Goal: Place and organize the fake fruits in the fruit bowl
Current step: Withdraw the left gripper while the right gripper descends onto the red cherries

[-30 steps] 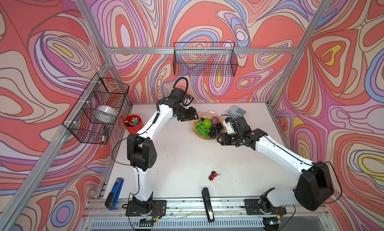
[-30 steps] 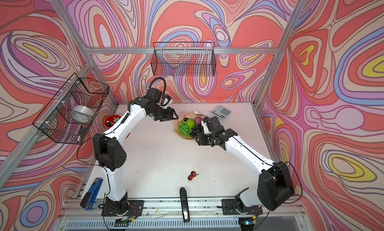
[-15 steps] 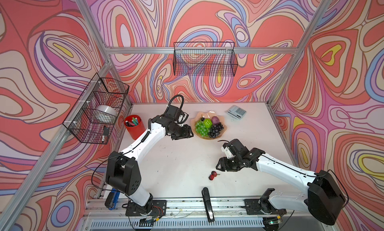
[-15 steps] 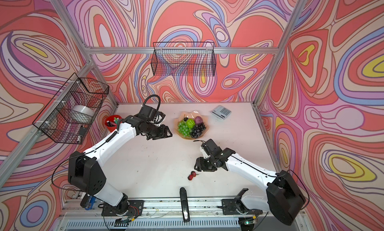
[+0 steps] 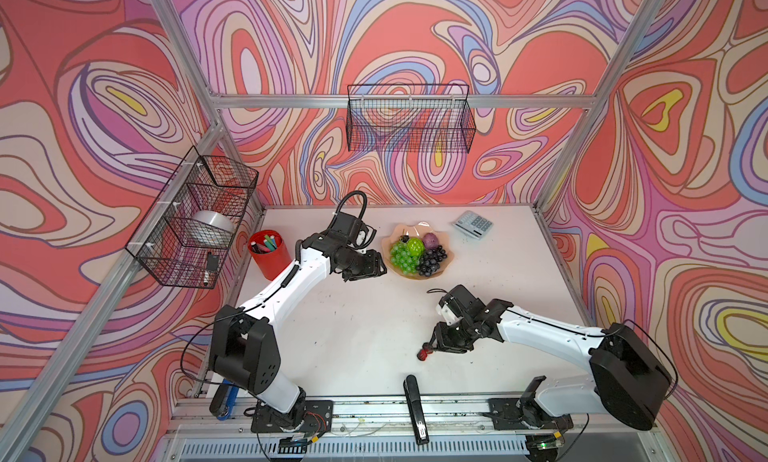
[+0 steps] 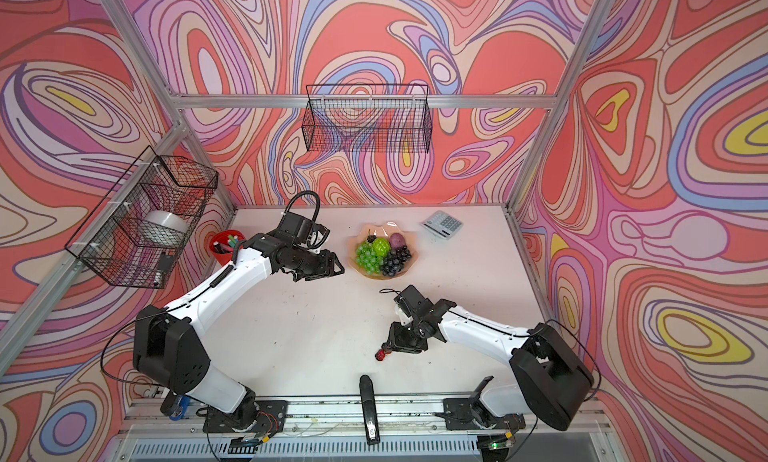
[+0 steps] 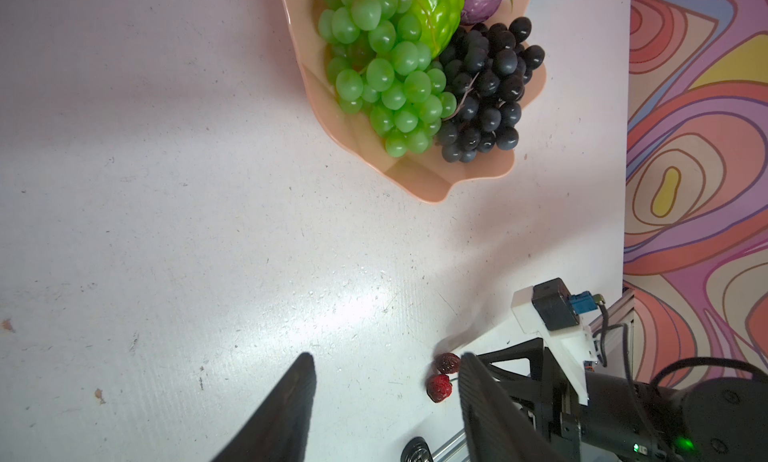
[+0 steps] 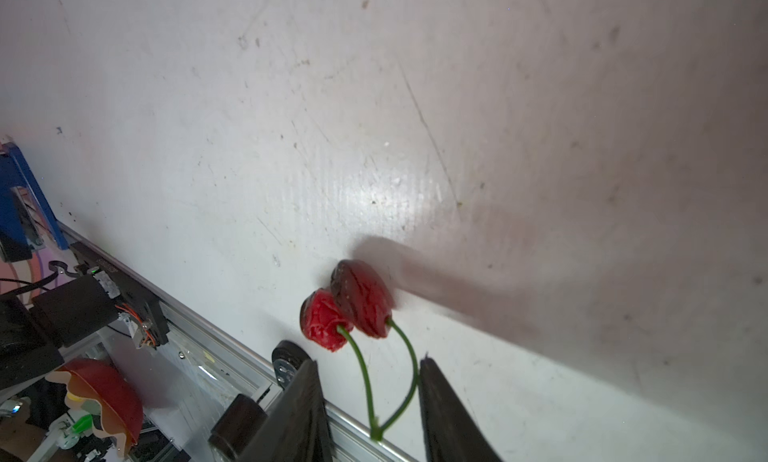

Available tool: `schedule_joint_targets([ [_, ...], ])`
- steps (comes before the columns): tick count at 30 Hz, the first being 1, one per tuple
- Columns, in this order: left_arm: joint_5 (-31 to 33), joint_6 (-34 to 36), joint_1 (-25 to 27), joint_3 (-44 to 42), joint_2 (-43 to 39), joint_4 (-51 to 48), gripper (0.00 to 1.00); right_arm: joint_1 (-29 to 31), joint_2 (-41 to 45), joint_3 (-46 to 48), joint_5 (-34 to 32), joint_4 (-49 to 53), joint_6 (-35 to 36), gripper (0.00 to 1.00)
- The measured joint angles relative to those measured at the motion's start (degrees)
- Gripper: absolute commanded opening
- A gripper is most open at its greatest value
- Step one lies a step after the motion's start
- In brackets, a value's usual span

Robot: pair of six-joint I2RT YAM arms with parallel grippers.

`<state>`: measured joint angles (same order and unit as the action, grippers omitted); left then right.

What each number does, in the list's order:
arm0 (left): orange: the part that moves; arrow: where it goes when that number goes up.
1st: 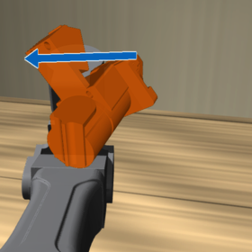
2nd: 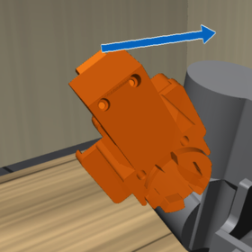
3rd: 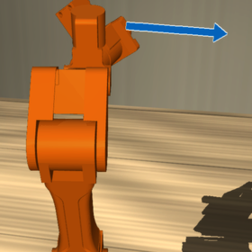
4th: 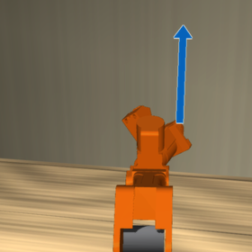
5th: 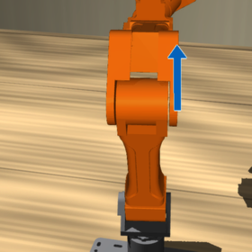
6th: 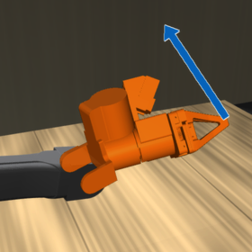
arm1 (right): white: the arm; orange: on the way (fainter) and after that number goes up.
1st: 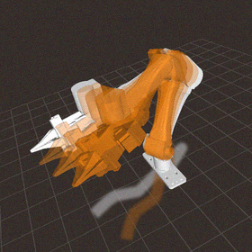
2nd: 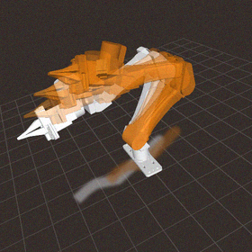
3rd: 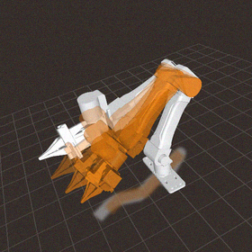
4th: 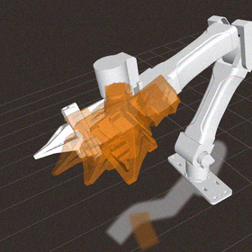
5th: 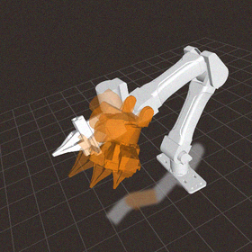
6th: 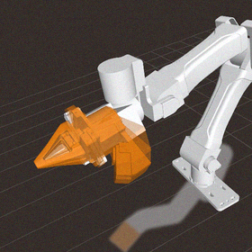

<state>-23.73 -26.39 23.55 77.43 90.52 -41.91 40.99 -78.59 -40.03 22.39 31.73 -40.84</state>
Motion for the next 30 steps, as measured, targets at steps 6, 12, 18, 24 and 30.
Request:
schedule_joint_targets([
  [6,0.0,0.0,0.0,0.0,0.0,0.0,0.59,0.0,-0.3,0.0,0.3,0.0,-0.8,0.26],
  [12,0.1,0.2,0.0,0.0,0.5,0.0,0.59,0.1,-0.5,0.2,0.7,-1.5,-1.7,0.19],
  [18,0.7,0.2,0.0,-0.2,0.5,0.0,0.59,0.1,-0.8,0.4,1.5,-2.8,-2.3,0.12],
  [24,1.4,0.3,0.0,-0.4,0.5,-0.1,0.59,0.1,-1.6,0.4,1.6,-3.8,-1.9,0.02],
  [30,2.0,0.3,0.0,-1.0,0.5,-0.2,0.59,0.1,-2.5,-1.1,0.5,-2.8,-0.4,0.0],
])
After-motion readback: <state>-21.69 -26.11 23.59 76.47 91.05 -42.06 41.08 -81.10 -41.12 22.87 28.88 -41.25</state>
